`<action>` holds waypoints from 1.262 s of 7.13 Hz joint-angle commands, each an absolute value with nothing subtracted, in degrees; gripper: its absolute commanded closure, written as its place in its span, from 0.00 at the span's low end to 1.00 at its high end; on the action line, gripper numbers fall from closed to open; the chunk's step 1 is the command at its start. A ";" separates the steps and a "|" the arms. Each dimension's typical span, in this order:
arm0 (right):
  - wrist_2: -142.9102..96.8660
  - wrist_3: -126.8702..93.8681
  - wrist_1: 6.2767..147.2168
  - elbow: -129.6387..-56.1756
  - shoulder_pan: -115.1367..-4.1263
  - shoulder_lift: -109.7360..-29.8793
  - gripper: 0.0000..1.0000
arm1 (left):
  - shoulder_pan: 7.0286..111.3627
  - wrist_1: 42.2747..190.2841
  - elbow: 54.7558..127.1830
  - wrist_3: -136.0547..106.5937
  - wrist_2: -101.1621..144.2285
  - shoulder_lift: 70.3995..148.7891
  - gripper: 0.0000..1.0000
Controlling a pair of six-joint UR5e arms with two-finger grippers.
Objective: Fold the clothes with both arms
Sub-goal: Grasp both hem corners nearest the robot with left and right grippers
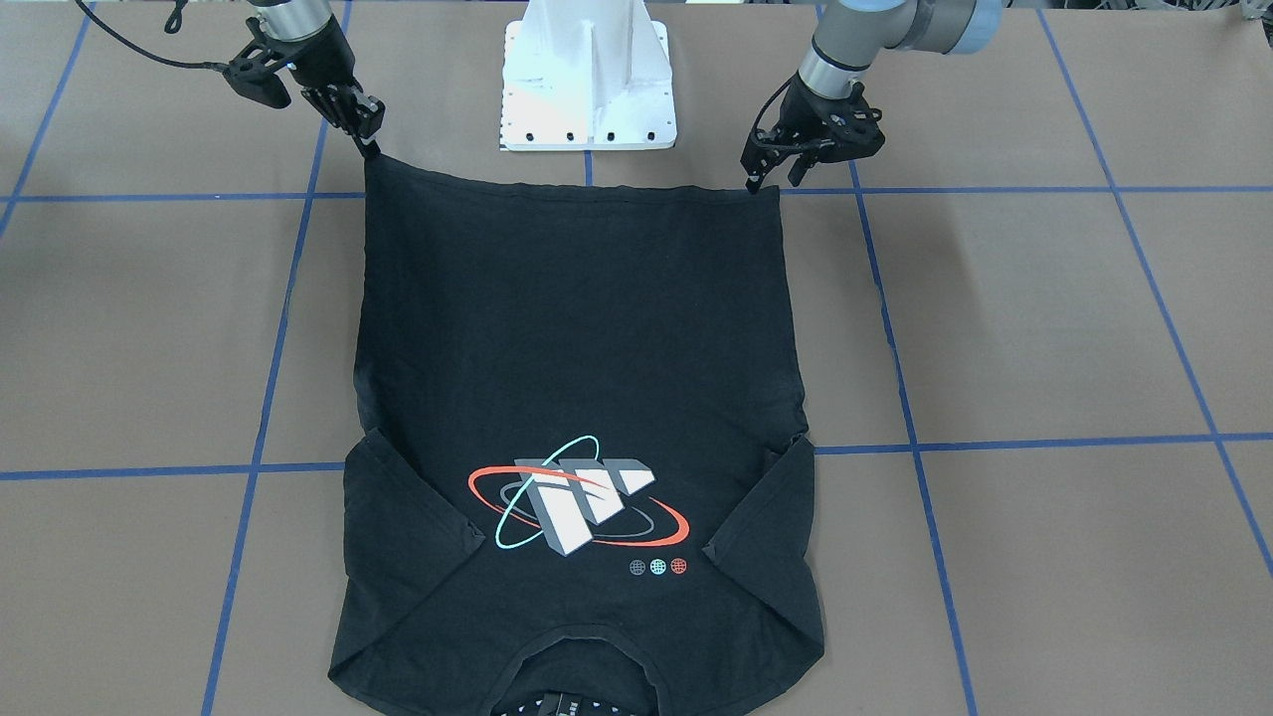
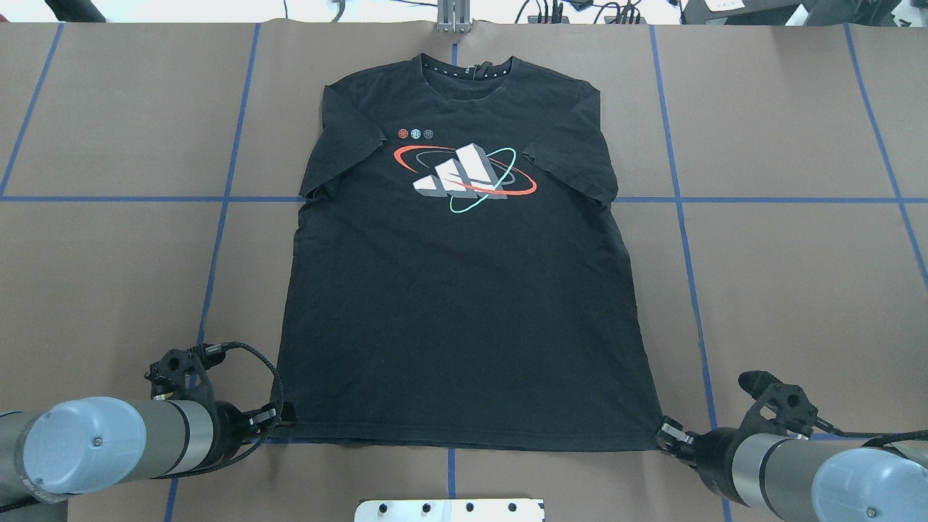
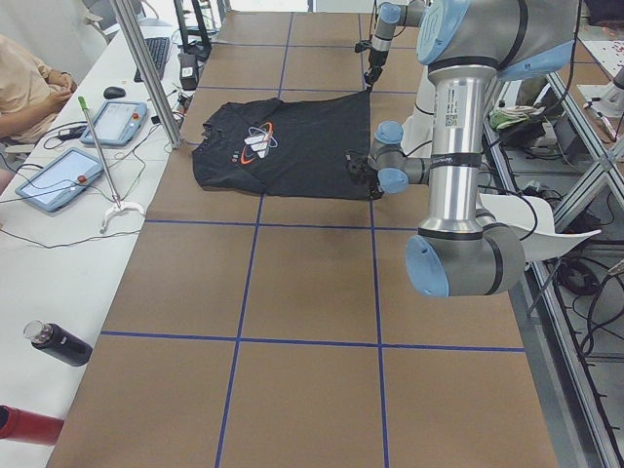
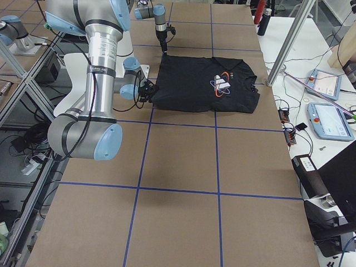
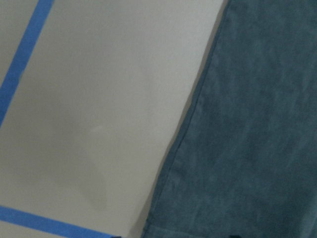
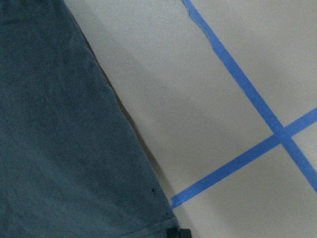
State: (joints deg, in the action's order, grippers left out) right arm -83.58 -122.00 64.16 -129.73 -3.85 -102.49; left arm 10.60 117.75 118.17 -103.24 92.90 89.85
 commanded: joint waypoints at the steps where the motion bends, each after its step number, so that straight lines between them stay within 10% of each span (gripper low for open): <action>1: -83.50 -121.99 64.16 -129.64 -4.04 -102.65 1.00 | 10.20 117.77 117.69 -103.97 92.90 90.00 0.35; 6: -83.50 -121.99 64.16 -129.64 -4.13 -102.75 1.00 | 9.93 117.69 116.81 -104.06 92.90 89.83 0.58; 7: -83.50 -121.99 64.16 -129.64 -4.13 -102.83 1.00 | 10.02 117.69 116.55 -104.06 92.90 90.09 0.66; 8: -83.58 -121.99 64.16 -129.64 -4.22 -103.01 1.00 | 10.02 117.69 116.63 -104.06 92.90 90.17 0.99; 9: -83.58 -121.99 64.16 -129.64 -4.13 -103.18 1.00 | 10.02 117.69 116.72 -104.06 92.90 90.26 1.00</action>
State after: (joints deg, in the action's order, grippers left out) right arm -83.55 -121.99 64.16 -129.64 -4.17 -102.98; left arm 10.01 117.68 116.67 -104.06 92.90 90.15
